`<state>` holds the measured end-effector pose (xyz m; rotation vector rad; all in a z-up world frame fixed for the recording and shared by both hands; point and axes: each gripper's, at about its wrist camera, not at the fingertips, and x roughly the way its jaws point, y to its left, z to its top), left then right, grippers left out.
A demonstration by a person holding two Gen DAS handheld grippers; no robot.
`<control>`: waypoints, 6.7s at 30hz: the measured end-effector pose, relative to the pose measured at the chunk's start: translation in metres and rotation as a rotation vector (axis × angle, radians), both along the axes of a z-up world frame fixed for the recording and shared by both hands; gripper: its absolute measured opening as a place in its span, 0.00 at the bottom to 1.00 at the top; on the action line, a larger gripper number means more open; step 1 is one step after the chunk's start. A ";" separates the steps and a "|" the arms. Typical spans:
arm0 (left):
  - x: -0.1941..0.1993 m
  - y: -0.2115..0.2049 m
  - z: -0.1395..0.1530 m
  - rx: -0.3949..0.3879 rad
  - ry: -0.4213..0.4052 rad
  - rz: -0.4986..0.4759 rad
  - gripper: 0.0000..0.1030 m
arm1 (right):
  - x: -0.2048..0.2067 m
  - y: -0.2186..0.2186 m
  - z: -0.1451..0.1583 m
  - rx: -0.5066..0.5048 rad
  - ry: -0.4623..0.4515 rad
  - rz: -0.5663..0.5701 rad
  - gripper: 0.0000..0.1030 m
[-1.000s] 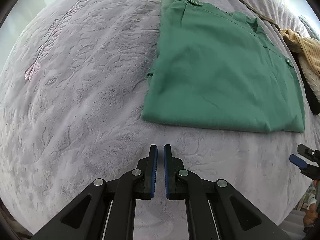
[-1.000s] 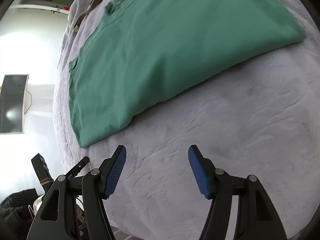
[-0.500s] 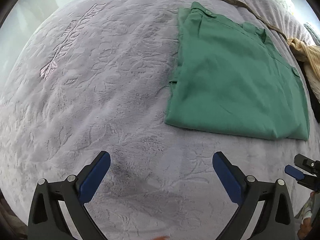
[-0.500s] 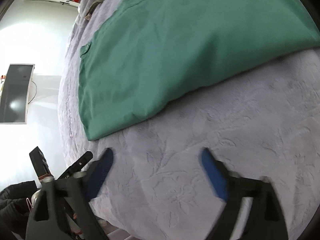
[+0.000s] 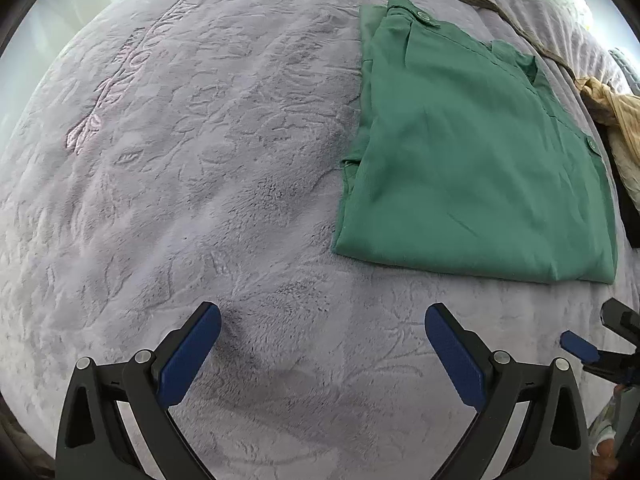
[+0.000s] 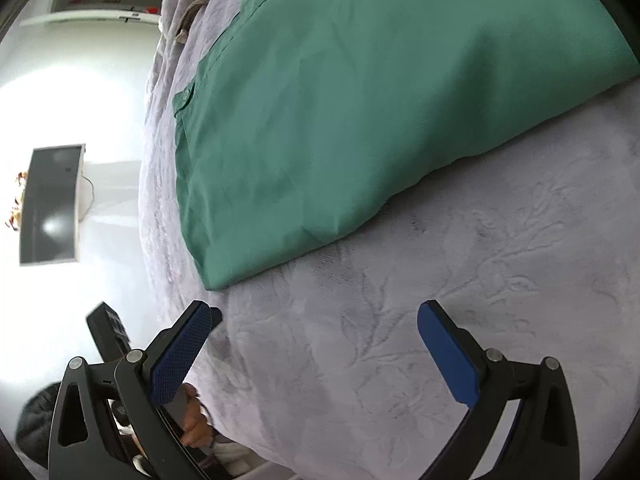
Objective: Fold large clothes
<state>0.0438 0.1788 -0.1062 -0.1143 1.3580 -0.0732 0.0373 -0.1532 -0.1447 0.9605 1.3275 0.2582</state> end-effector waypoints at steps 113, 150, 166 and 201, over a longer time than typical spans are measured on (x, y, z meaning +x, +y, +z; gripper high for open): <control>0.084 -0.486 0.062 -0.226 -0.201 -0.783 0.80 | -0.038 -0.255 -0.046 0.172 -0.130 -0.351 0.10; 0.072 -0.263 0.014 -0.127 -0.110 -0.307 0.80 | -0.049 -0.203 0.056 -0.294 -0.233 -0.159 0.77; 0.059 -0.277 0.022 -0.091 -0.122 -0.357 0.80 | 0.020 -0.244 0.040 -0.638 -0.063 -0.003 0.05; 0.091 -0.268 0.043 -0.079 -0.168 -0.253 1.00 | 0.095 -0.283 0.077 -0.447 -0.238 -0.021 0.35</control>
